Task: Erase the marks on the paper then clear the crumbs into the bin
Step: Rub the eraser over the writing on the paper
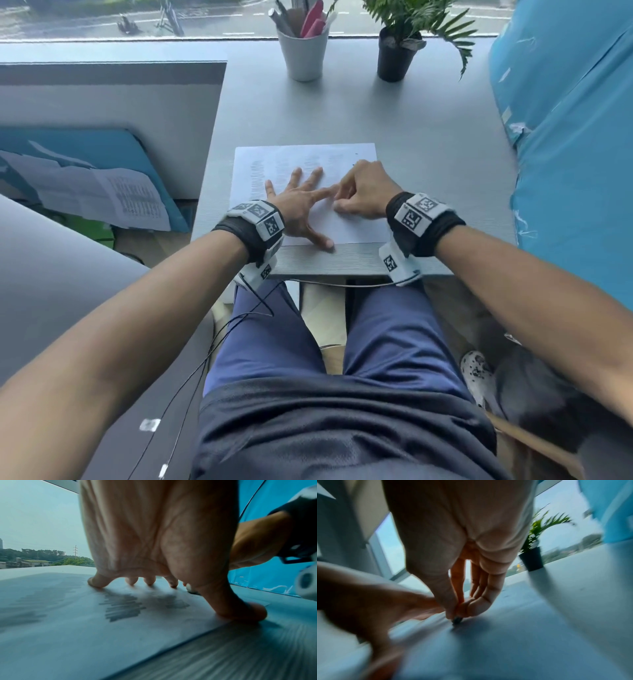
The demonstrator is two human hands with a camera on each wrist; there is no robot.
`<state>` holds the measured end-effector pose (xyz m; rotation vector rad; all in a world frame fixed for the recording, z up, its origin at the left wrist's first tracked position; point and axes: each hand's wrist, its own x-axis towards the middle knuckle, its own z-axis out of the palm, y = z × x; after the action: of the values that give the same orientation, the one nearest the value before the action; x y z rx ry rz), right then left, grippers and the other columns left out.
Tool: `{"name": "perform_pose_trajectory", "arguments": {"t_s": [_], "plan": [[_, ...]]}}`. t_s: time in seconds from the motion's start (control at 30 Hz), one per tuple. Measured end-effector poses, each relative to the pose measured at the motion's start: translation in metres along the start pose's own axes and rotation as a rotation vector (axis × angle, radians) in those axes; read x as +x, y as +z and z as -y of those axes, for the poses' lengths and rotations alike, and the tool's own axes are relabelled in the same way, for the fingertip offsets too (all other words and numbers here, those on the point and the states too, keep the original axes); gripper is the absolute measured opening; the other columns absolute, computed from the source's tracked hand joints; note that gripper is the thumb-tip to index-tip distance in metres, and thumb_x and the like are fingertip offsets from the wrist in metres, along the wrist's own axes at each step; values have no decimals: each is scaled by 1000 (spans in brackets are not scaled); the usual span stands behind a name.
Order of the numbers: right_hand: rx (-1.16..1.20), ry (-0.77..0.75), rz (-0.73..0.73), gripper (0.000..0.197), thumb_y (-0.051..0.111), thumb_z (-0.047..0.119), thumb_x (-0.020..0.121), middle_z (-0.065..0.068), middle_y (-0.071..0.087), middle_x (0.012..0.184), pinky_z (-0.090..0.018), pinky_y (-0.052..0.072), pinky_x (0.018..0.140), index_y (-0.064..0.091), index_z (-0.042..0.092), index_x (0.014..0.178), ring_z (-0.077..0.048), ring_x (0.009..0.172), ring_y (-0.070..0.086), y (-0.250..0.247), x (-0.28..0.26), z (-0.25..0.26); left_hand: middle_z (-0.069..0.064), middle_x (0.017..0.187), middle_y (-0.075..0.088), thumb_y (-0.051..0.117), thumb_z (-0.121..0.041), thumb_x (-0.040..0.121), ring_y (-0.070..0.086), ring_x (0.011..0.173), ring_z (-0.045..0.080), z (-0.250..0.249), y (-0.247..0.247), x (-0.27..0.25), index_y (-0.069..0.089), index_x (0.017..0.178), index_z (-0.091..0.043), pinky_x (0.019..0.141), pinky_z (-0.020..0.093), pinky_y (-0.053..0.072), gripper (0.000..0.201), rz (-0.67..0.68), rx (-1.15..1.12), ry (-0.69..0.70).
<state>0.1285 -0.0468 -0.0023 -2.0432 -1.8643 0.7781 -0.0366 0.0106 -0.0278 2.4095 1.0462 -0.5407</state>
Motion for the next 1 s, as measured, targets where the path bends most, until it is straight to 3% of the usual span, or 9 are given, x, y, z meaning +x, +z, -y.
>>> {"name": "perform_pose_trajectory", "arguments": {"t_s": [0.13,0.27,0.4,0.53,0.67,0.8,0.87,0.93,1.0], "plan": [[-59,-97,152,7,76,18,76,2,68,76,-12,41,55,78,15,81,-4,65,57,10,-11,11,-10,159,-28,74,-79,50,-29,145,27,0,-2,0,-3,151,-50,103,78,-7,130,3,5,-1],[-27,-5,30,9,77,18,75,2,71,81,-10,40,56,79,15,82,0,64,56,-4,4,2,-11,159,-27,74,-80,50,-28,145,27,-1,0,0,0,151,-49,103,78,-6,130,11,-1,-2],[-71,-90,165,6,76,18,75,8,64,70,-12,39,53,78,14,79,1,61,54,15,-10,17,-10,159,-28,75,-77,52,-27,145,28,0,-1,0,-4,152,-45,103,78,-6,131,8,19,-9],[-29,-6,8,9,78,20,74,3,69,72,-12,45,57,78,14,81,-1,61,56,-4,7,6,-10,159,-27,73,-79,51,-27,145,28,-2,-1,1,0,152,-47,103,79,-6,129,10,2,-11],[-77,-100,188,6,76,16,76,13,58,66,-12,38,53,77,12,80,4,61,51,14,-10,19,-9,159,-28,76,-75,52,-27,145,28,-1,-2,2,-6,152,-45,103,79,-7,133,10,11,-11],[-17,19,12,11,78,19,73,9,62,64,-8,36,52,79,12,82,4,58,53,-6,12,3,-11,159,-25,75,-79,49,-27,145,27,0,0,2,-6,151,-47,103,78,-8,135,4,-26,-6],[-41,-7,49,9,76,16,75,2,68,73,-10,40,52,78,11,81,-2,61,56,1,6,9,-12,159,-26,74,-81,47,-27,145,27,1,1,3,-10,152,-44,103,78,-9,139,9,-19,-8],[-79,-90,159,7,76,17,75,2,68,75,-12,41,52,78,12,80,-3,63,58,12,-3,17,-13,158,-29,73,-82,45,-29,144,26,2,1,4,-14,151,-41,102,77,-11,144,15,-10,-12],[-86,-46,143,10,80,20,74,4,67,74,-12,39,51,77,14,81,-2,63,57,5,6,12,-14,157,-29,74,-82,44,-29,145,25,2,-1,5,-17,152,-38,103,77,-10,147,17,-7,-16]]}}
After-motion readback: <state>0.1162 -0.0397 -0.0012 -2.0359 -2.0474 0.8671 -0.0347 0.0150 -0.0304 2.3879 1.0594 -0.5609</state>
